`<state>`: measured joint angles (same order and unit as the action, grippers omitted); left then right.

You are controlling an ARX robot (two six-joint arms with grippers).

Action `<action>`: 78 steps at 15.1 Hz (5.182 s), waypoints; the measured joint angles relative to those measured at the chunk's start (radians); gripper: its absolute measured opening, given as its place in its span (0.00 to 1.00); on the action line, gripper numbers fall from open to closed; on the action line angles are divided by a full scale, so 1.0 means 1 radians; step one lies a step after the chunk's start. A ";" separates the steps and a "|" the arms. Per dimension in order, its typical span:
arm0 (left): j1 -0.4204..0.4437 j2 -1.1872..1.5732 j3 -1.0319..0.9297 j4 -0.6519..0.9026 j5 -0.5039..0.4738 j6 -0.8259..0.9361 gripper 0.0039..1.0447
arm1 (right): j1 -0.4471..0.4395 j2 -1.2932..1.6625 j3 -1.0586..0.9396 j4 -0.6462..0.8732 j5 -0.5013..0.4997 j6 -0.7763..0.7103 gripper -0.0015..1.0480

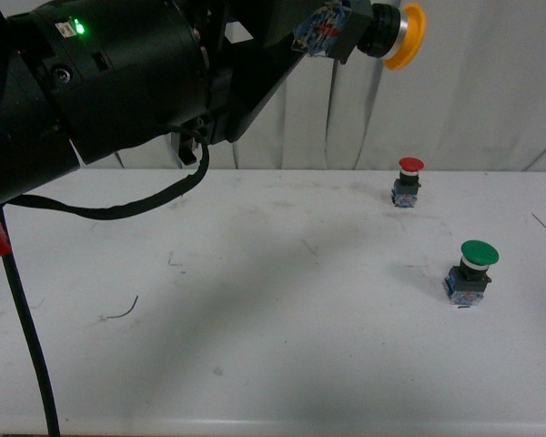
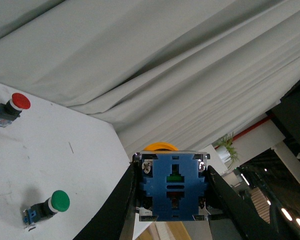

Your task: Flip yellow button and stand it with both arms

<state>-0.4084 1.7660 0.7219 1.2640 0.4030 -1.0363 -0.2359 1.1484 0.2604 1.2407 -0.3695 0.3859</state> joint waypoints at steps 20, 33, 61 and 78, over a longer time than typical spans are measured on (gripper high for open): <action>0.028 -0.017 -0.028 0.017 0.017 -0.008 0.31 | 0.537 0.738 0.592 0.045 -0.283 1.033 0.81; 0.033 -0.017 -0.037 0.017 0.024 -0.064 0.30 | 0.509 0.735 0.580 0.051 -0.289 1.055 0.34; 0.408 -0.978 -0.647 -0.565 -0.404 1.019 0.01 | 0.396 0.736 0.578 0.042 -0.273 0.980 0.27; 0.408 -1.493 -0.713 -0.990 -0.404 1.019 0.01 | 0.446 0.748 0.610 0.043 -0.254 0.973 0.27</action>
<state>-0.0002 0.2733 0.0090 0.2737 -0.0006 -0.0174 0.2096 1.8969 0.8703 1.2835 -0.6239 1.3586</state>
